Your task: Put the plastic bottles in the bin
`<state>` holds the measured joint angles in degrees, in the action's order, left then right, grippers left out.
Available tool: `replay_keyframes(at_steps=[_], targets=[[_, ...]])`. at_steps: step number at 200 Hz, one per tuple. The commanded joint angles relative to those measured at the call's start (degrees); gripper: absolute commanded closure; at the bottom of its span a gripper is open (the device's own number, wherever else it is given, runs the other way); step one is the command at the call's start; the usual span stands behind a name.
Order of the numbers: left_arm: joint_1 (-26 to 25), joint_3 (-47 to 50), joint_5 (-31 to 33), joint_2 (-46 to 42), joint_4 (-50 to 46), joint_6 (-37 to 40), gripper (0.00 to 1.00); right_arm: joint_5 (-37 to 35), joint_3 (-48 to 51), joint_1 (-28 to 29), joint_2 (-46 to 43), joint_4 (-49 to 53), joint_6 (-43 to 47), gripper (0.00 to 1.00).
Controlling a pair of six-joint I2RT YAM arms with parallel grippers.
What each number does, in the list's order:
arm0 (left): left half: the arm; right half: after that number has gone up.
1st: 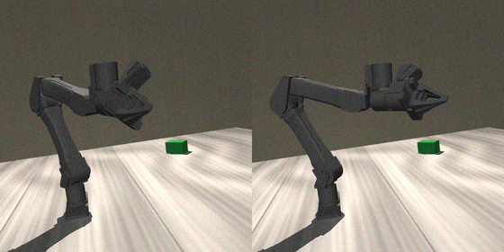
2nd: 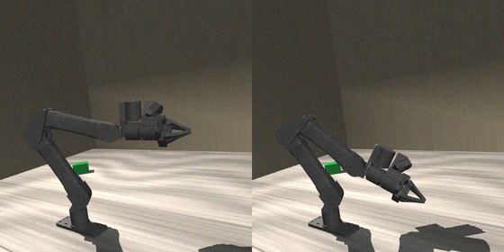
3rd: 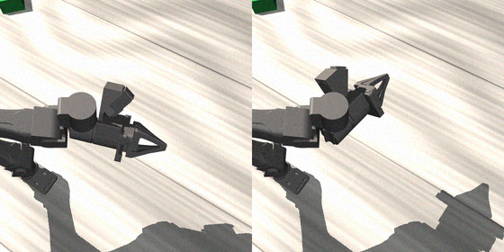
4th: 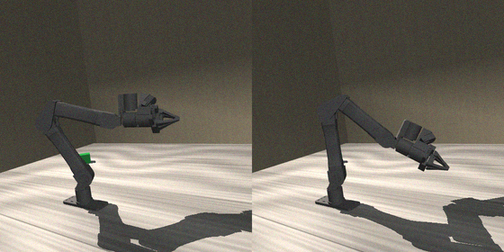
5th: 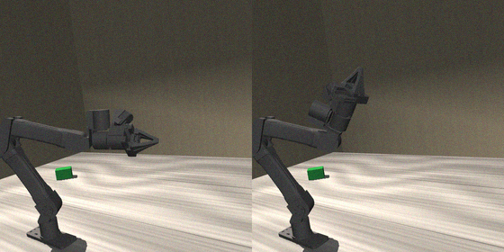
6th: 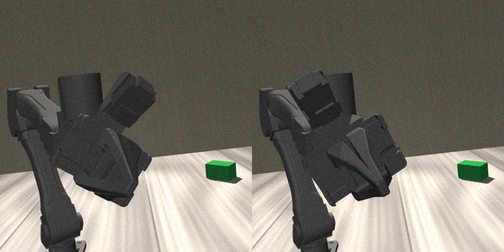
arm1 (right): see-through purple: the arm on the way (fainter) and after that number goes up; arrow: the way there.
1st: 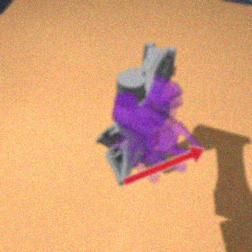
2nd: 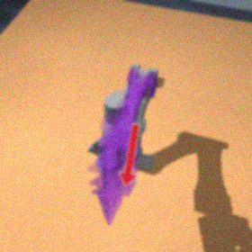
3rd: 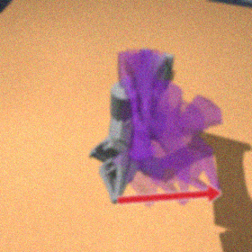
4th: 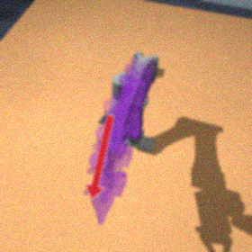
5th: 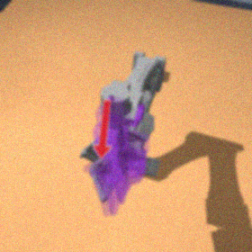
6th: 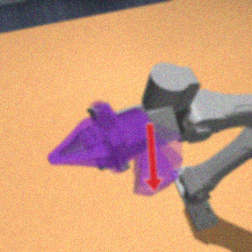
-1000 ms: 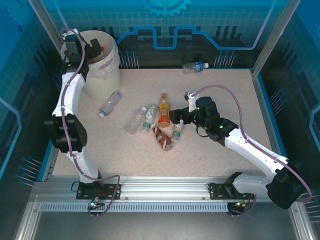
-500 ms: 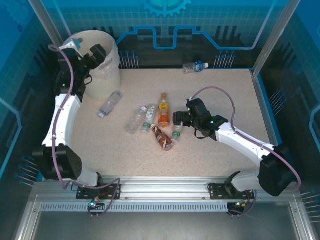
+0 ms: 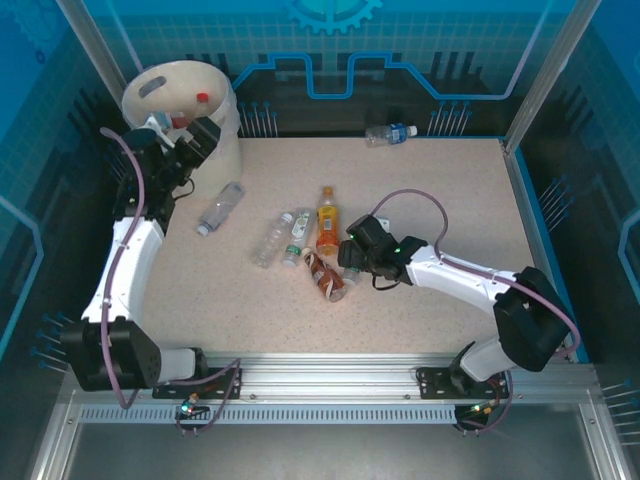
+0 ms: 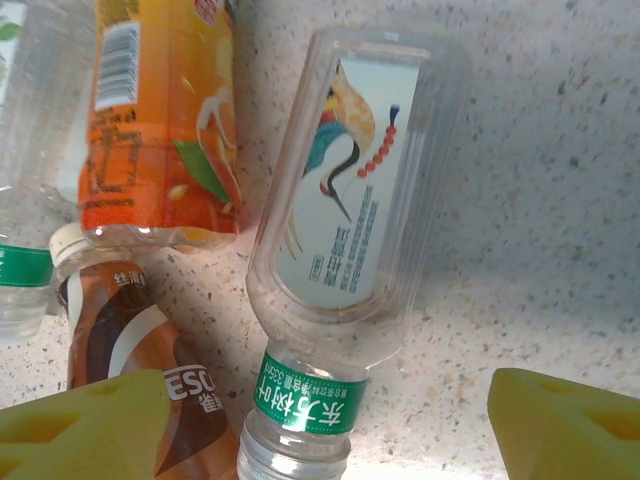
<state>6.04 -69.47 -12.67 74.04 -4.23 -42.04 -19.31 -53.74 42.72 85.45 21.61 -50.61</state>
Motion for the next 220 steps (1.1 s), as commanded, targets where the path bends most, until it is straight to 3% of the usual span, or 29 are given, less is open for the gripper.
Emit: replay_keyframes(at_steps=[1,49,76,146,220], targets=[[-1.29,2.85,-1.64,-4.42,0.06,-1.41,0.01,-0.26,-0.23,1.89,2.28,0.63,-5.02,0.16],[-1.65,8.08,4.41,-10.51,-3.41,0.43,0.01,-0.48,0.95,3.03,6.32,-1.91,-7.20,0.22],[-1.65,7.18,1.40,-9.75,-5.96,0.94,0.01,-1.40,1.96,3.07,7.46,-2.90,-6.77,0.27],[-1.81,11.67,-2.53,-10.05,-1.02,-3.74,0.01,-3.18,6.00,2.59,8.83,-6.67,-1.30,0.36],[-3.21,11.39,-4.05,-9.89,-2.00,-0.11,0.01,-3.26,6.23,2.32,10.66,-11.22,7.14,0.52]])
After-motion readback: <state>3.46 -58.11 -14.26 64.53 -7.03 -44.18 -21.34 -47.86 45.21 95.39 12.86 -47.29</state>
